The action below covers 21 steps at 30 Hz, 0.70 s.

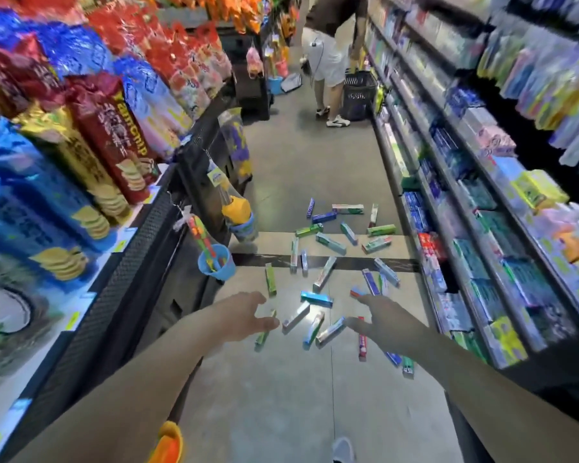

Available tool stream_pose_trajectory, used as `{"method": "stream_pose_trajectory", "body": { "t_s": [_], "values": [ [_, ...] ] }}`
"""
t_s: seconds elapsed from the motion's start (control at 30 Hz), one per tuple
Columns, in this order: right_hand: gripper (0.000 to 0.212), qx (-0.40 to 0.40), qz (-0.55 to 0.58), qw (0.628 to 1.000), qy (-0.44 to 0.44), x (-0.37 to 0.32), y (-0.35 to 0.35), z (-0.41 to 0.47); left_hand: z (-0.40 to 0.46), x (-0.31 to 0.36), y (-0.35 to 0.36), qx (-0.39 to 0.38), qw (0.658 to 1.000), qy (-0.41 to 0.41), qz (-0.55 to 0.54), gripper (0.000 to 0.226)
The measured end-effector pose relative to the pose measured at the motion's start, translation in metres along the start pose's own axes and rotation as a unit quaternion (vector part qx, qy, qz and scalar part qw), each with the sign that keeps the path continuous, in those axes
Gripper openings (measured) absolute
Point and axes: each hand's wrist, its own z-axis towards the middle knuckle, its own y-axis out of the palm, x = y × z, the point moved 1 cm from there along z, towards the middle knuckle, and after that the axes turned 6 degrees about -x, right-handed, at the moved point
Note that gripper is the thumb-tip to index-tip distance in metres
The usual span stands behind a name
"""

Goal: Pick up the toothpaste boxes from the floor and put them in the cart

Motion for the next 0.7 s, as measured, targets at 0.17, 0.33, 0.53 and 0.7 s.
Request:
{"method": "stream_pose_trajectory", "body": {
  "t_s": [0.17,0.33,0.53,0.7],
  "values": [
    [0.068,-0.017,-0.022,1.0,-0.002,0.022,-0.031,0.084,0.077,0.009,-0.031,-0.003,1.0,-0.01,0.008,0.074],
    [0.069,-0.047,-0.015,0.999,0.015,0.037,-0.037,0.172,0.157,0.005,-0.048,-0.045,0.999,-0.024,0.011,0.077],
    [0.058,-0.05,-0.013,0.995,0.09,0.06,-0.026,0.275,0.281,-0.003,-0.069,-0.097,0.995,-0.009,0.036,0.069],
    [0.052,-0.034,0.029,0.986,0.159,0.093,0.002,0.367,0.397,-0.023,-0.058,-0.13,0.991,-0.014,0.01,0.072]
  ]
}}
